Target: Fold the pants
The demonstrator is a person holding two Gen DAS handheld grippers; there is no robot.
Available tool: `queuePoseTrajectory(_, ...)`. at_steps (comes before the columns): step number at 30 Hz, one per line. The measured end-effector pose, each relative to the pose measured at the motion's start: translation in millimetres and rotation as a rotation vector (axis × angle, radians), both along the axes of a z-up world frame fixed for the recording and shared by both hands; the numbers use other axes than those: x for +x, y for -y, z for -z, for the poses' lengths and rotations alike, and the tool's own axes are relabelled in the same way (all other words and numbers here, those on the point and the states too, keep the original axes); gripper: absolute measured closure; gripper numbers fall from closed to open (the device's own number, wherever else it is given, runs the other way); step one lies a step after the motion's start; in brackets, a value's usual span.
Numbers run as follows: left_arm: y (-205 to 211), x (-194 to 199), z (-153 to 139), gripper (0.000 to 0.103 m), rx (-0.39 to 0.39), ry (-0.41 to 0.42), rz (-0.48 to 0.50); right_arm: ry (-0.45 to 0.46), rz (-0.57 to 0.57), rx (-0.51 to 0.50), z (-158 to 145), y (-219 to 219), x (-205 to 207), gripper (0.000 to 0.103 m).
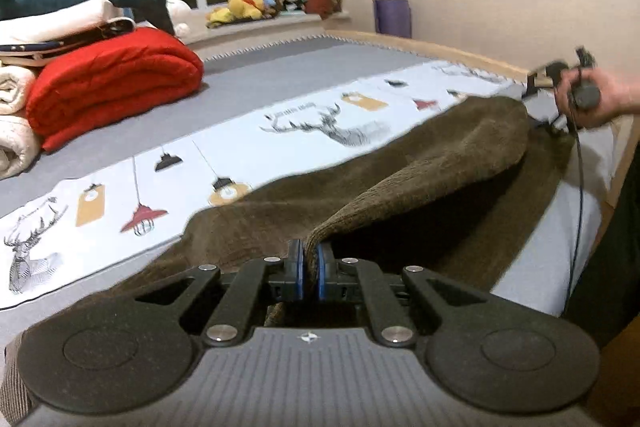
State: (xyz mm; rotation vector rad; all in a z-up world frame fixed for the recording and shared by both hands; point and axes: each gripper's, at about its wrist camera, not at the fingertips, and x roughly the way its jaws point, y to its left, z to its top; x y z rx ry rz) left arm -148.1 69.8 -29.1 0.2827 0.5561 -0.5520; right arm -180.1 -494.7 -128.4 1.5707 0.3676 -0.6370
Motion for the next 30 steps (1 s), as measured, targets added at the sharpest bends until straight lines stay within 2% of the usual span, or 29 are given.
queuePoseTrajectory(2,4,-1,5,0.096,0.034,-0.022,0.031,0.037,0.069,-0.007,1,8,-6,0.055)
queuePoseTrajectory(5,13,-2,19,0.096,0.106,-0.049,0.060,0.075,0.106,-0.020,-2,14,-13,0.055)
queuePoseTrajectory(8,14,0,25,0.096,0.113,-0.056,0.051,-0.008,0.069,-0.043,-5,10,-15,0.055)
queuePoseTrajectory(10,14,5,26,0.096,0.099,-0.059,0.038,-0.126,-0.018,-0.054,-8,-3,-10,0.055)
queuePoseTrajectory(11,14,6,26,0.096,0.096,-0.063,0.033,-0.197,-0.104,-0.063,-9,-14,-4,0.055)
queuePoseTrajectory(12,14,7,26,0.096,0.096,-0.065,0.031,-0.227,-0.169,-0.070,-9,-27,0,0.055)
queuePoseTrajectory(15,18,5,29,0.096,0.113,-0.070,0.038,-0.205,-0.332,-0.078,-5,-54,19,0.055)
queuePoseTrajectory(16,19,4,30,0.096,0.122,-0.069,0.041,-0.219,-0.349,-0.094,-4,-55,25,0.055)
queuePoseTrajectory(17,20,2,30,0.096,0.129,-0.068,0.044,-0.233,-0.334,-0.109,-2,-53,28,0.056)
queuePoseTrajectory(21,18,0,27,0.096,0.127,-0.052,0.042,-0.194,-0.189,-0.084,-1,-34,23,0.056)
queuePoseTrajectory(24,15,1,24,0.096,0.113,-0.045,0.035,-0.158,-0.093,-0.131,-5,-20,10,0.056)
queuePoseTrajectory(25,15,0,23,0.096,0.114,-0.043,0.035,-0.120,-0.085,-0.130,-5,-15,9,0.063)
queuePoseTrajectory(26,16,-1,23,0.096,0.119,-0.041,0.039,-0.082,-0.095,-0.120,-4,-10,10,0.076)
queuePoseTrajectory(28,18,-4,24,0.096,0.130,-0.037,0.050,-0.030,-0.161,-0.115,-2,-1,15,0.094)
queuePoseTrajectory(30,21,-7,23,0.096,0.142,-0.025,0.062,-0.028,-0.201,-0.190,-11,3,18,0.096)
